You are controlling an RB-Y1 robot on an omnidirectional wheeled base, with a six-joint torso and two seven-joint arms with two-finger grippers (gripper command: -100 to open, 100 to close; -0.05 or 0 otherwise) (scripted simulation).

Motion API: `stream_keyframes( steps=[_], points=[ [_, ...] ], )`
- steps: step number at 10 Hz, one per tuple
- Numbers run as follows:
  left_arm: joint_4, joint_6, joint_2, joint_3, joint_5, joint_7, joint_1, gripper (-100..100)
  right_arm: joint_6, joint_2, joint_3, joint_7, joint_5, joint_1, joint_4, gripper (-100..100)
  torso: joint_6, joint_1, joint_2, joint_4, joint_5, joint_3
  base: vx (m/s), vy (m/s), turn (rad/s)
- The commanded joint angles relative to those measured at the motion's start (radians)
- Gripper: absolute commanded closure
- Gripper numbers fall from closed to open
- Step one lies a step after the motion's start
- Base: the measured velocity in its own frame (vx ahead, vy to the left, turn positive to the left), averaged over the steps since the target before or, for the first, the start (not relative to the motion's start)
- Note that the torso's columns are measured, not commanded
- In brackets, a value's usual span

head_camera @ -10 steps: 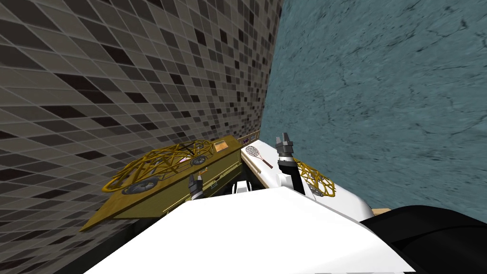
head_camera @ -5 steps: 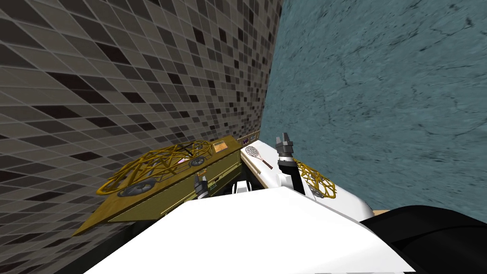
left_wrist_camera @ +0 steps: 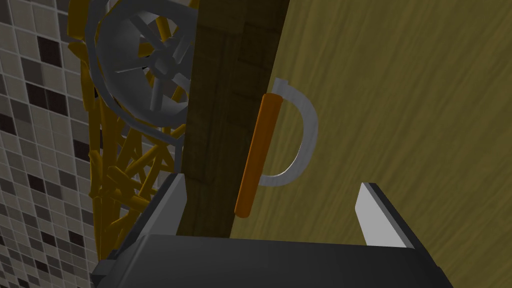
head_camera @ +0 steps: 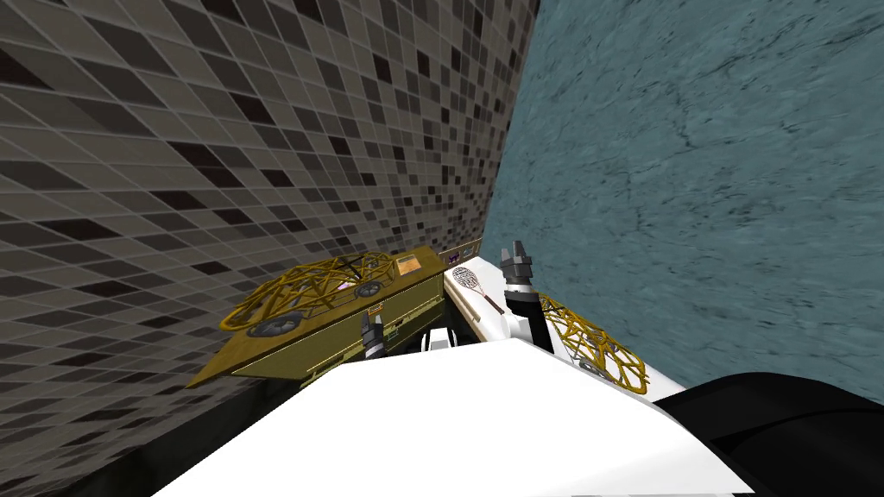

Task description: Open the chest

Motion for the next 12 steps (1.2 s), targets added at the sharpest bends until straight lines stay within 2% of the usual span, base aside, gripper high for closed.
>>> stream_keyframes(
  steps=[1, 2, 3, 5, 6, 7, 8, 9, 11, 12],
  points=[
    [-0.035, 0.029, -0.005, -0.041, -0.021, 0.002, 0.010, -100, 0.000, 0.000, 0.000, 0.000, 0.000, 0.000, 0.000, 0, 0.000, 0.000, 0.003, 0.001, 0.000, 0.002, 0.041, 0.014, 0.362],
    [-0.040, 0.039, -0.007, -0.074, -0.038, 0.007, 0.006, -100, 0.000, 0.000, 0.000, 0.000, 0.000, 0.000, 0.000, 0, -0.001, 0.000, 0.003, 0.001, 0.000, 0.002, 0.073, -0.001, 0.425],
    [-0.040, 0.039, -0.007, -0.074, -0.038, 0.007, 0.006, -100, 0.000, 0.000, 0.000, 0.000, 0.000, 0.000, 0.000, 0, 0.000, -0.001, 0.001, 0.000, 0.000, 0.001, 0.061, -0.002, 0.188],
    [-0.051, 0.060, -0.009, -0.140, -0.071, 0.015, 0.000, -100, 0.000, 0.000, 0.000, 0.000, 0.000, 0.000, 0.000, 0, 0.000, 0.000, 0.001, 0.000, 0.000, 0.001, 0.081, 0.008, 0.352],
    [-0.051, 0.060, -0.009, -0.141, -0.071, 0.015, 0.000, -100, 0.000, 0.000, 0.000, 0.000, 0.000, 0.000, 0.000, 0, 0.000, 0.000, 0.000, 0.000, 0.000, 0.000, 0.068, 0.002, 0.240],
    [-0.057, 0.070, -0.011, -0.174, -0.087, 0.019, -0.004, -100, 0.000, 0.000, 0.000, 0.000, 0.000, 0.000, 0.000, 0, 0.000, 0.000, 0.002, 0.000, 0.000, 0.001, 0.051, 0.005, 0.372],
    [-0.057, 0.070, -0.011, -0.174, -0.087, 0.019, -0.004, -100, 0.000, 0.000, 0.000, 0.000, 0.000, 0.000, 0.000, 0, 0.000, 0.001, 0.002, 0.001, 0.000, 0.002, 0.042, -0.001, 0.205],
    [-0.062, 0.080, -0.012, -0.207, -0.104, 0.023, -0.007, -100, 0.000, 0.000, 0.000, 0.000, 0.000, 0.000, 0.000, 0, 0.000, 0.000, 0.003, 0.001, 0.000, 0.002, 0.054, 0.001, 0.374],
    [-0.062, 0.080, -0.012, -0.207, -0.104, 0.023, -0.007, -100, 0.000, 0.000, 0.000, 0.000, 0.000, 0.000, 0.000, 0, 0.001, -0.001, 0.002, 0.001, 0.000, 0.001, 0.030, -0.005, 0.057],
    [-0.067, 0.090, -0.013, -0.240, -0.120, 0.027, -0.010, -100, 0.000, 0.000, 0.000, 0.000, 0.000, -0.001, 0.000, 0, 0.002, -0.001, 0.002, 0.001, 0.000, 0.002, 0.032, 0.004, 0.314]
  ],
)
